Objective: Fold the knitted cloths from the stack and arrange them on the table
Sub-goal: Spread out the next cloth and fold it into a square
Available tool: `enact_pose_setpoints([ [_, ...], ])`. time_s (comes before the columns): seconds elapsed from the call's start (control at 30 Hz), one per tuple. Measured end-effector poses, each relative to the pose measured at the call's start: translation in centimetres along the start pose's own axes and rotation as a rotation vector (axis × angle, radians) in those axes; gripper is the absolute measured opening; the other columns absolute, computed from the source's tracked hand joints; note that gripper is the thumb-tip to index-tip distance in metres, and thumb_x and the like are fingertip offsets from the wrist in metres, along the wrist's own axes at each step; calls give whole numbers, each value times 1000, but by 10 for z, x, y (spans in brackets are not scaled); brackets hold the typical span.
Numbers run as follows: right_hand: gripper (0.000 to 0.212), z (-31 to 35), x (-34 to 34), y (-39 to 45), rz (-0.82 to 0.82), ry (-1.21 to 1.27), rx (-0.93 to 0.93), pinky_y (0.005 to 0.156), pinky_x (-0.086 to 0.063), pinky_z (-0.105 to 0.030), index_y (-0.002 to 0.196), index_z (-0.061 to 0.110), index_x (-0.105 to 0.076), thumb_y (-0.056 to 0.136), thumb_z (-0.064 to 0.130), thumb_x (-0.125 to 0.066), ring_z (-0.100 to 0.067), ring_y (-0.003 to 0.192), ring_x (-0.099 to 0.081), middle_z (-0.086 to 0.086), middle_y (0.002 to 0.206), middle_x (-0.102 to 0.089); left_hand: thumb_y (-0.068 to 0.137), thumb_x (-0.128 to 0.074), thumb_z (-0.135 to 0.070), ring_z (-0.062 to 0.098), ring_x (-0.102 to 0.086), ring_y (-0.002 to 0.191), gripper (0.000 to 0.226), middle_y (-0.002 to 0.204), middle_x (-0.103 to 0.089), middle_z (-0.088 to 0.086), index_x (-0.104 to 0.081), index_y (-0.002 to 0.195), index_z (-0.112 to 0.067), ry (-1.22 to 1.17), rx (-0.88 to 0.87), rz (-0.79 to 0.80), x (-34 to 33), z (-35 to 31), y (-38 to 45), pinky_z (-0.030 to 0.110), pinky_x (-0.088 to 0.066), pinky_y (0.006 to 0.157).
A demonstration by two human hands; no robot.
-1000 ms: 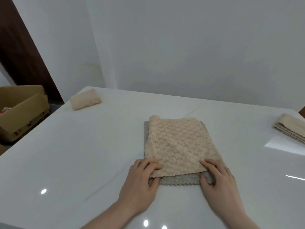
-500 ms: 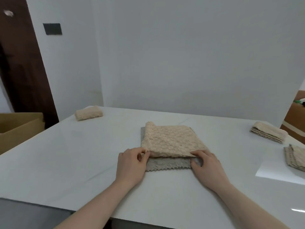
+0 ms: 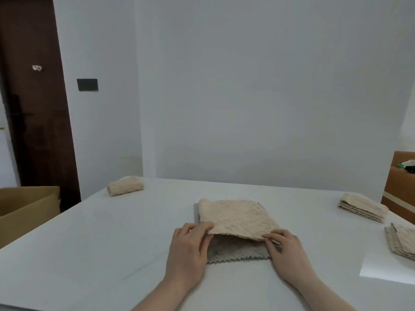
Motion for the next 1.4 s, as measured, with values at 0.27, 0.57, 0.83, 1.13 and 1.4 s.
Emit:
enact_pose_setpoints([
  [0.27,22,5,13,-2,-127,-27,41,88,-39,-23,94,31,-74,86,11,-70,-14,103,-52,17,106,-61,99,-60,-26,7,-52,105,60,128,-55,-16,-36,151,-41,6,-61,7,-1,-8,-2,18,-39,97],
  [0.57,20,14,51,-21,-366,143,6,73,-49,-36,91,33,-59,94,15,-64,-13,93,-52,21,94,-60,100,-56,-29,7,-54,102,58,127,-55,-16,-34,152,-41,24,-1,37,4,-6,-5,21,-43,95],
  [0.83,32,33,69,-54,-430,312,19,73,-50,-30,94,34,-59,92,2,-64,-19,87,-68,7,93,-67,97,-61,-41,2,-58,93,19,102,-55,-22,-58,113,-51,-105,190,7,50,-9,-1,18,-46,77],
  [1.13,24,116,147,-57,-430,331,174,88,-53,-41,99,29,-60,97,5,-56,-16,98,-64,11,98,-66,89,-68,-26,8,-61,88,31,100,-64,-16,-60,112,-45,-136,124,-72,135,-40,41,31,-52,77],
  [1.4,19,174,222,-71,-537,397,272,83,-55,-39,97,26,-64,96,8,-59,-18,92,-67,3,94,-69,94,-68,-38,5,-64,74,11,74,-67,-18,-68,83,-34,-222,14,-227,225,-86,56,30,-50,63],
])
Point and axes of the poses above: each hand's wrist, its own y-axis towards the middle knuckle, its own x-axis out of the back of the hand, z = x × y, the point moved 9 cm from there along y, towards the middle knuckle
